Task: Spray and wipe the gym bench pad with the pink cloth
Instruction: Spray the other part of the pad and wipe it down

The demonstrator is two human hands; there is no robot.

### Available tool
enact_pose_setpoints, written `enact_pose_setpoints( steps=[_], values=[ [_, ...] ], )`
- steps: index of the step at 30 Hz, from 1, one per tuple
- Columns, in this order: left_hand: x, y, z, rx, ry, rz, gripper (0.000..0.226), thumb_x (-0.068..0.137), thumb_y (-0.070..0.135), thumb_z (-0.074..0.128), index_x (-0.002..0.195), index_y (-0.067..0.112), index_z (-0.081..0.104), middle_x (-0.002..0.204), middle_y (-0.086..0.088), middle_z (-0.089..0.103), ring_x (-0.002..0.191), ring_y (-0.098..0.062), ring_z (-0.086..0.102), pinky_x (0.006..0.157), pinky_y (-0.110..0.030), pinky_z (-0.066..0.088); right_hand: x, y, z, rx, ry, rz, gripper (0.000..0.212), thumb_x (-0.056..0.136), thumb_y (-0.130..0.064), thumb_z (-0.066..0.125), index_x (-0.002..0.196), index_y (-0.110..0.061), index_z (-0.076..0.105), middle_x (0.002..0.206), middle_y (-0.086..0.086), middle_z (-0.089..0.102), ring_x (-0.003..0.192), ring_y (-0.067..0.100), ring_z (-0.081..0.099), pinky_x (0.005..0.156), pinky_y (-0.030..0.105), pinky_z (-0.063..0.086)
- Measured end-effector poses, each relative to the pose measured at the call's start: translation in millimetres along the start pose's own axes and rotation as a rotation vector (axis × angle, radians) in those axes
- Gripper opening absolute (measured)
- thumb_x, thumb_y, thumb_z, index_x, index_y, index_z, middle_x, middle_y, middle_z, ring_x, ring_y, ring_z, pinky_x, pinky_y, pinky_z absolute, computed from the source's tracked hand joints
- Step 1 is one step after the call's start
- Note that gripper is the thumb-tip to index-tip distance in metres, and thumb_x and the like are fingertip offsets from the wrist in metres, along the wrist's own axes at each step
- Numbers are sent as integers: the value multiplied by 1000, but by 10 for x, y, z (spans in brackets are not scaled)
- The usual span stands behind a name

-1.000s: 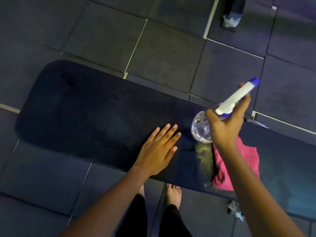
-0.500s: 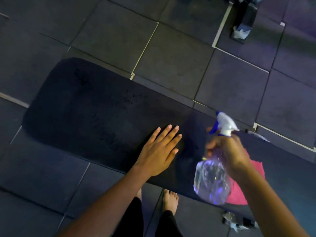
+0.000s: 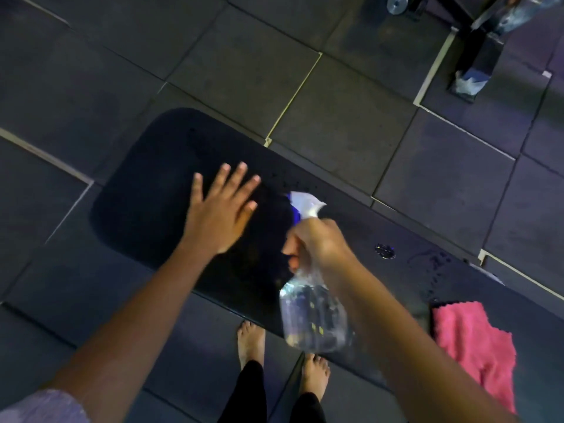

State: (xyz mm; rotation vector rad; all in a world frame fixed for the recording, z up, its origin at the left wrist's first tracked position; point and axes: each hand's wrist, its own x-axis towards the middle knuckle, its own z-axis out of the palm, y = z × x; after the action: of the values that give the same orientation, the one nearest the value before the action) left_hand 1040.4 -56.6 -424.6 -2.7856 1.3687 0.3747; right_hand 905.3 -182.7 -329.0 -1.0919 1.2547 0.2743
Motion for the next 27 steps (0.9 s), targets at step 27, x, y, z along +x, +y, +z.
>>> enact_pose_setpoints(
  steps=[27],
  values=[
    [-1169,1826,395,-164,-39,245,54,95,38,38,147,22,38,159,-6,25,146,-24,23,116,-53,18,-840,1557,-1001,-180,195,31,16,68,3,52,58,-2,63,44,8,58,41,23,51,41,25,41]
  ],
)
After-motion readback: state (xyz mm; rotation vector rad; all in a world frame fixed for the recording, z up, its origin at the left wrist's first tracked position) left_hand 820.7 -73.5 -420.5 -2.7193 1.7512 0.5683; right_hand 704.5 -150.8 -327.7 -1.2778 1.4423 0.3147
